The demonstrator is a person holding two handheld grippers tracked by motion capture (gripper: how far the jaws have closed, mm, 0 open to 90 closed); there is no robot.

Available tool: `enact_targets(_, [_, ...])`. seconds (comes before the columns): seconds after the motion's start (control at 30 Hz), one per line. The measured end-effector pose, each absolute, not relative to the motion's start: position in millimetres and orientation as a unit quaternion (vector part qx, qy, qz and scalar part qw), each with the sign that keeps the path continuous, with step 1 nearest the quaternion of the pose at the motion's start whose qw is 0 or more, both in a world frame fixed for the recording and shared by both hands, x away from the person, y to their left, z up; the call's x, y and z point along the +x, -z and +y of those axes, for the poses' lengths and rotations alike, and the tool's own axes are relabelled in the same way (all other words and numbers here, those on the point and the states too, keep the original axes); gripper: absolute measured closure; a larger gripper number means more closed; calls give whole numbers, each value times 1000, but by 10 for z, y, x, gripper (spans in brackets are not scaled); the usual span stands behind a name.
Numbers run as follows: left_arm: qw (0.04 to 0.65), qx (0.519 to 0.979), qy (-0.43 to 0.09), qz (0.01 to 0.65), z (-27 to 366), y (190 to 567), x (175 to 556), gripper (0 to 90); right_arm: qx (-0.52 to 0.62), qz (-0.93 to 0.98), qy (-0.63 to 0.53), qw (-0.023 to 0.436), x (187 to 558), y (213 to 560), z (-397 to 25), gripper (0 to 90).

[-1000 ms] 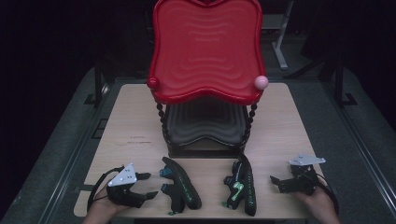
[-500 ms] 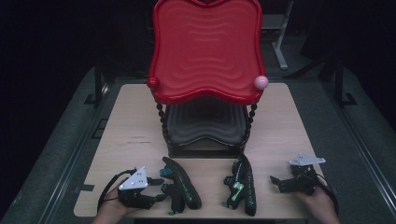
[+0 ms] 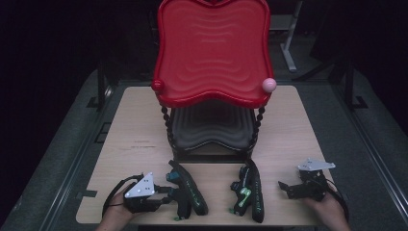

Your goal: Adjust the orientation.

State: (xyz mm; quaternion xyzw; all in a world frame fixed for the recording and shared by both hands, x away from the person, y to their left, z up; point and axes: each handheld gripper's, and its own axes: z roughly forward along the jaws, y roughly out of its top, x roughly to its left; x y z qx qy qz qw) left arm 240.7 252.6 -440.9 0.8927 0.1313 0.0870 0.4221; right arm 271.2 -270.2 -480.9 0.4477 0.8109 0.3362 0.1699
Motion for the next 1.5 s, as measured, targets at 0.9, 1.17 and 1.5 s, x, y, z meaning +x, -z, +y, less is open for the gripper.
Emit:
enact_targets(0.9, [482, 862, -71, 143, 2521, 4213, 2450, 697, 448, 811, -336, 170, 2712, 4810, -2703, 1])
enact_targets(1.17, [492, 857, -62, 140, 2356, 4189, 2558, 696, 448, 811, -336, 170, 2712, 4810, -2703, 1])
enact_targets(1.5, [500, 853, -44, 142, 2136, 4199, 2715, 697, 448, 811, -336, 170, 2712, 4810, -2703, 1])
